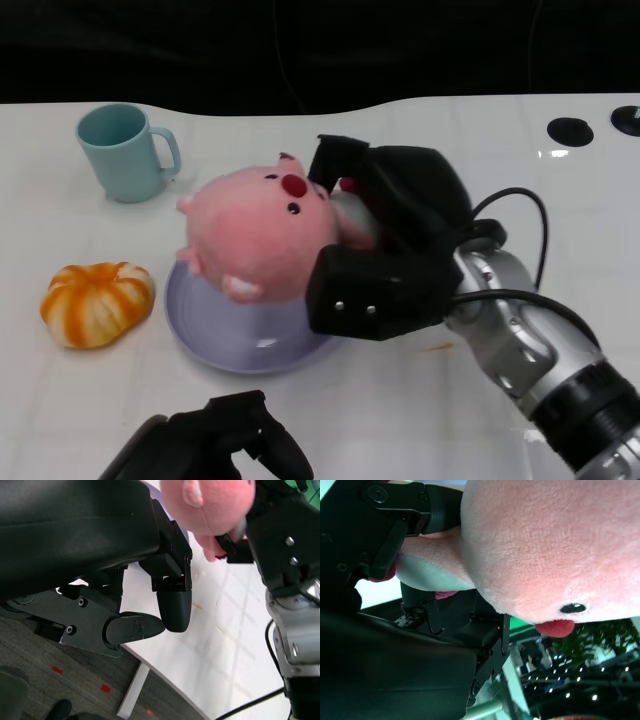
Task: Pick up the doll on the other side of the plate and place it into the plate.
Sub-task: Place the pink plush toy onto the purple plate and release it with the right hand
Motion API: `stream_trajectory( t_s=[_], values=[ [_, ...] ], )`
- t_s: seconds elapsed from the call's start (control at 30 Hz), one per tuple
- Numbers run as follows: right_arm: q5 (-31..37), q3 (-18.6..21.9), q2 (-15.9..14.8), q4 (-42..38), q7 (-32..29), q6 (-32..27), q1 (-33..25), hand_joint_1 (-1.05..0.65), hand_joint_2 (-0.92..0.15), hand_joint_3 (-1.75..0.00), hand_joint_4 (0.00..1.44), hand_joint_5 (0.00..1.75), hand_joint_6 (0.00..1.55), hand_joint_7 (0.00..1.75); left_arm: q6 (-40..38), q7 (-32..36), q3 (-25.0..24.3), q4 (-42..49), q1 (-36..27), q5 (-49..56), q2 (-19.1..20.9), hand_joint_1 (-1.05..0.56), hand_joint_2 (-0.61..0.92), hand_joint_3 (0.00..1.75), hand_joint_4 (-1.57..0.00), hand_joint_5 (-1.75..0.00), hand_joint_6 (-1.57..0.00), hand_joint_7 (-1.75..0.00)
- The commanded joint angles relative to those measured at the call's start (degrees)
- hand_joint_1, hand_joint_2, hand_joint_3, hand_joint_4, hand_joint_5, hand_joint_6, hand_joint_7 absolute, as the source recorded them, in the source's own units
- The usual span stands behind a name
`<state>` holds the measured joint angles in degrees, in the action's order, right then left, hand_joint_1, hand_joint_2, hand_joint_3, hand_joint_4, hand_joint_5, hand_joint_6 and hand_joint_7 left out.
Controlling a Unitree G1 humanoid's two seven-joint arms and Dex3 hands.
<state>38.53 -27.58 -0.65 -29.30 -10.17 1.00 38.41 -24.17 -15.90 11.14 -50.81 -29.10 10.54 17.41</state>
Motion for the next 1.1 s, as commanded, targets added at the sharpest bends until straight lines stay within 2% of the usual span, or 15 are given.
stream_trajectory(
  t_s=[0.03, 0.17, 0.37, 0.4, 0.43, 0.47, 0.5, 0.53, 0.6, 0.63, 0.7, 0.83, 1.1],
  values=[
    [0.2, -0.5, 1.9, -2.8, -0.6, 0.1, 2.8, -0.25, -0.34, -1.22, 0.95, 1.75, 0.74, 1.75, -0.6, 0.5, 0.5, -1.2, -0.3, 0.8, 0.2, -0.18, 0.9, 0.49, -0.63, -1.53, -0.61, -1.18],
    [0.2, -1.1, 3.8, -5.1, -0.2, -0.2, 3.9, -0.25, -0.41, -1.12, 0.94, 1.75, 0.71, 1.75, -0.6, 0.5, 0.8, -1.6, -0.4, 1.2, 0.2, -0.18, 0.89, 0.5, -0.63, -1.52, -0.62, -1.17],
    [0.2, -2.2, 5.5, -6.8, 0.1, 0.0, 4.4, -0.23, -0.38, -1.23, 0.94, 1.75, 0.73, 1.72, -1.0, 0.6, 1.0, -1.9, -0.4, 1.2, 0.0, -0.18, 0.88, 0.52, -0.63, -1.53, -0.62, -1.16],
    [0.0, -2.3, 5.7, -6.7, 0.7, -0.4, 4.3, -0.22, -0.37, -1.2, 0.91, 1.74, 0.74, 1.6, -1.1, 0.6, 1.1, -2.0, -0.3, 1.2, -0.1, -0.17, 0.88, 0.52, -0.63, -1.54, -0.62, -1.16],
    [0.0, -2.4, 5.7, -6.6, 1.1, -0.6, 4.2, -0.21, -0.38, -1.15, 0.87, 1.73, 0.79, 1.37, -1.2, 0.6, 1.1, -1.9, -0.3, 1.1, -0.2, -0.17, 0.88, 0.52, -0.63, -1.54, -0.62, -1.16],
    [-0.1, -2.5, 5.8, -6.3, 1.9, -1.0, 4.1, -0.21, -0.39, -1.12, 0.84, 1.73, 0.83, 1.24, -1.2, 0.6, 1.1, -1.9, -0.3, 1.0, -0.2, -0.17, 0.88, 0.52, -0.63, -1.54, -0.62, -1.16],
    [-0.2, -2.5, 5.8, -6.0, 2.9, -1.2, 4.0, -0.21, -0.42, -1.01, 0.82, 1.69, 0.84, 1.03, -1.2, 0.7, 1.1, -1.8, -0.2, 1.0, -0.3, -0.17, 0.88, 0.52, -0.63, -1.54, -0.62, -1.16],
    [-0.4, -2.7, 5.6, -5.4, 4.6, -1.5, 3.8, -0.23, -0.51, -0.82, 0.76, 1.56, 0.87, 0.72, -1.1, 0.6, 1.1, -1.8, -0.2, 1.0, -0.2, -0.17, 0.88, 0.52, -0.63, -1.54, -0.62, -1.16],
    [0.1, -3.6, 4.8, -4.1, 8.7, -2.8, 3.8, -0.32, -0.71, -0.45, 0.54, 1.08, 0.77, 0.31, -1.1, 0.6, 1.1, -1.8, -0.3, 1.1, -0.2, -0.17, 0.88, 0.52, -0.63, -1.54, -0.62, -1.16],
    [0.7, -4.2, 4.3, -3.3, 10.9, -3.7, 3.9, -0.37, -0.81, -0.3, 0.45, 0.83, 0.69, 0.18, -1.1, 0.7, 1.1, -1.8, -0.3, 1.1, -0.2, -0.17, 0.88, 0.52, -0.63, -1.54, -0.62, -1.16],
    [1.9, -5.4, 3.4, -1.2, 14.2, -5.4, 3.7, -0.46, -0.9, -0.16, 0.33, 0.55, 0.55, 0.04, -1.2, 0.7, 1.1, -1.8, -0.4, 1.1, -0.2, -0.18, 0.87, 0.53, -0.63, -1.54, -0.62, -1.16],
    [4.1, -7.0, 2.3, 2.5, 18.2, -8.4, 3.3, -0.61, -0.92, -0.18, 0.22, 0.42, 0.42, 0.0, -1.0, 0.7, 0.9, -1.6, -0.2, 1.1, -0.2, -0.18, 0.87, 0.53, -0.63, -1.55, -0.62, -1.16],
    [4.7, -7.1, -0.2, 10.1, 23.8, -10.5, 1.9, -0.72, -0.92, -0.25, 0.17, 0.42, 0.36, 0.0, -1.1, 1.6, 0.6, -1.1, 0.2, 1.1, -0.9, -0.17, 0.86, 0.54, -0.62, -1.55, -0.62, -1.17]
  ],
)
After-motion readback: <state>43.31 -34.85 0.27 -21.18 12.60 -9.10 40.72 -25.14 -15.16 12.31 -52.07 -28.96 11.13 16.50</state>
